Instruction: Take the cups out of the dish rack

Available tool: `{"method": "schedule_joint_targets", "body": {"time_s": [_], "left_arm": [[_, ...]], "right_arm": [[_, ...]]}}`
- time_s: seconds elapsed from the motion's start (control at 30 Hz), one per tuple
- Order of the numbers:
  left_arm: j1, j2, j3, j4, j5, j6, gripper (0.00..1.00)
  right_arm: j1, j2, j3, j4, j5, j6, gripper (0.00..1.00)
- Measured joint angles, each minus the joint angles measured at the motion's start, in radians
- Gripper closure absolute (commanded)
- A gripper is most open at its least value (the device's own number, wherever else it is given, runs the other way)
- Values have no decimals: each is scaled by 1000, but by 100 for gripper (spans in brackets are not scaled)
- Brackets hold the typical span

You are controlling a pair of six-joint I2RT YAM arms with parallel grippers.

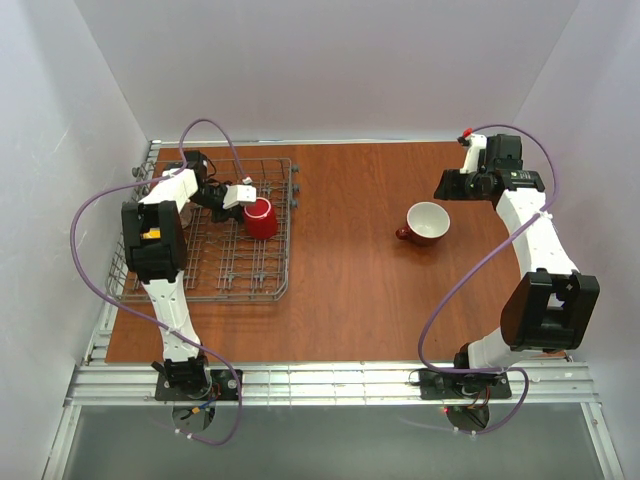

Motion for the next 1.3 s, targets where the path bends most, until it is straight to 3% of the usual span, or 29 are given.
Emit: {"method": "schedule_joint_targets", "body": {"time_s": [0.43, 0.83, 0.97, 1.1, 1.3], "left_arm": [[0, -27, -11, -32, 15, -139, 100], [-1, -191, -95, 11, 31, -424, 100], [-1, -238, -104, 34, 57, -538, 100], [-1, -316, -130, 53, 117, -677, 100], [-1, -480, -181, 113, 234, -919, 100]], "right_arm": [[2, -8, -6, 28, -29, 8, 47], [115, -220, -126, 165, -78, -10, 50], [162, -291, -196, 262, -81, -12, 51], [311, -377, -323, 425, -57, -33, 53], [507, -484, -545, 803, 9, -67, 55]]}}
